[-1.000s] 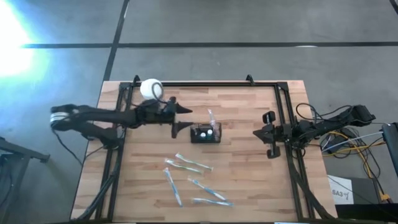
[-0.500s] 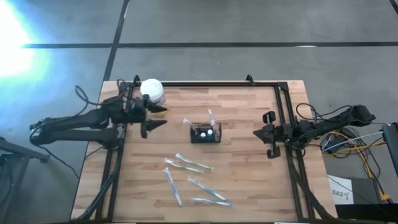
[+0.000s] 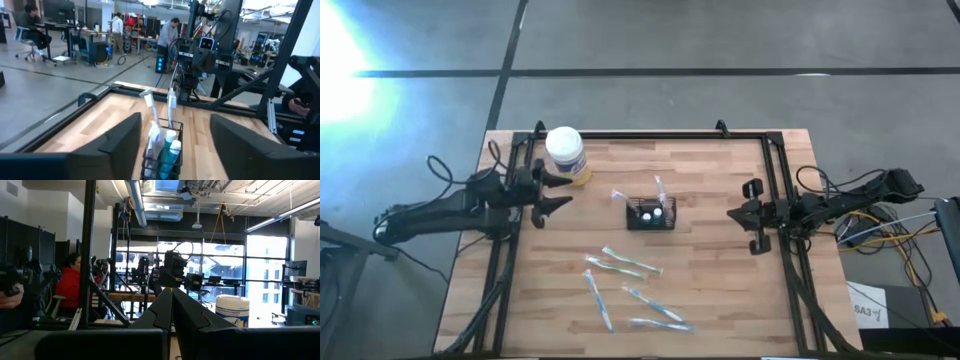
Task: Pick & Place toothbrushing station
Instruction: Put the top green toothbrush into the wire organizer
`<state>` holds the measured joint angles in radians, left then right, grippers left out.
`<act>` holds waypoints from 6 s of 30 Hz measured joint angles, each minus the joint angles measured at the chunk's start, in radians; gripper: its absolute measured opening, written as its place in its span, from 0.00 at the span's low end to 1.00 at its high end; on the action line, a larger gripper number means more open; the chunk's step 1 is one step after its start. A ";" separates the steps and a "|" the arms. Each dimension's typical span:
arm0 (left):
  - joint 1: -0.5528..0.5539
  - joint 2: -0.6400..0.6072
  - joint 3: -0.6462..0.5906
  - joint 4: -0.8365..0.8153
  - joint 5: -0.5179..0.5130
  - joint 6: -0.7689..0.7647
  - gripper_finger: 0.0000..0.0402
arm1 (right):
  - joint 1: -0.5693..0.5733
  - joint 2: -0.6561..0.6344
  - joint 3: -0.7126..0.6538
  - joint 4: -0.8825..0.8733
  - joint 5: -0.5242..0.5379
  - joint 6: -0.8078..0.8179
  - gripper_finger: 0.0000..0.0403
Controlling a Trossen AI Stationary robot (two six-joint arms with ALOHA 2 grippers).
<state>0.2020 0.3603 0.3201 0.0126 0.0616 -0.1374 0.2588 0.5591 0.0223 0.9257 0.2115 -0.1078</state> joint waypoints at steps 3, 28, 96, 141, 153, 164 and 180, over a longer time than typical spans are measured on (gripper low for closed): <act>0.000 -0.021 -0.030 0.001 0.000 0.006 0.45 | 0.000 0.000 0.000 0.000 0.000 -0.001 0.02; 0.000 -0.039 -0.166 0.033 0.037 0.000 0.02 | 0.000 0.008 0.000 -0.053 0.000 0.044 0.02; -0.002 -0.039 -0.212 0.040 0.058 -0.137 0.06 | 0.062 1.512 1.358 -1.465 -0.098 0.454 0.42; -0.061 -0.012 -0.212 0.367 0.217 -0.074 0.03 | 0.048 0.925 0.735 -0.341 -0.056 0.093 0.04; -0.107 0.143 -0.191 0.551 0.143 -0.014 0.08 | -0.021 1.035 0.595 0.142 -0.147 -0.005 0.05; -0.176 0.401 -0.034 0.733 0.136 0.027 0.37 | -0.049 1.117 0.616 0.165 -0.100 0.026 0.06; -0.234 0.805 0.248 0.737 0.142 0.148 0.51 | -0.048 1.138 0.621 0.164 0.026 0.035 0.06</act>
<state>-0.0322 1.1655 0.5684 0.7496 0.2031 0.0109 0.2111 1.6974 0.6434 1.0899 0.2379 -0.0727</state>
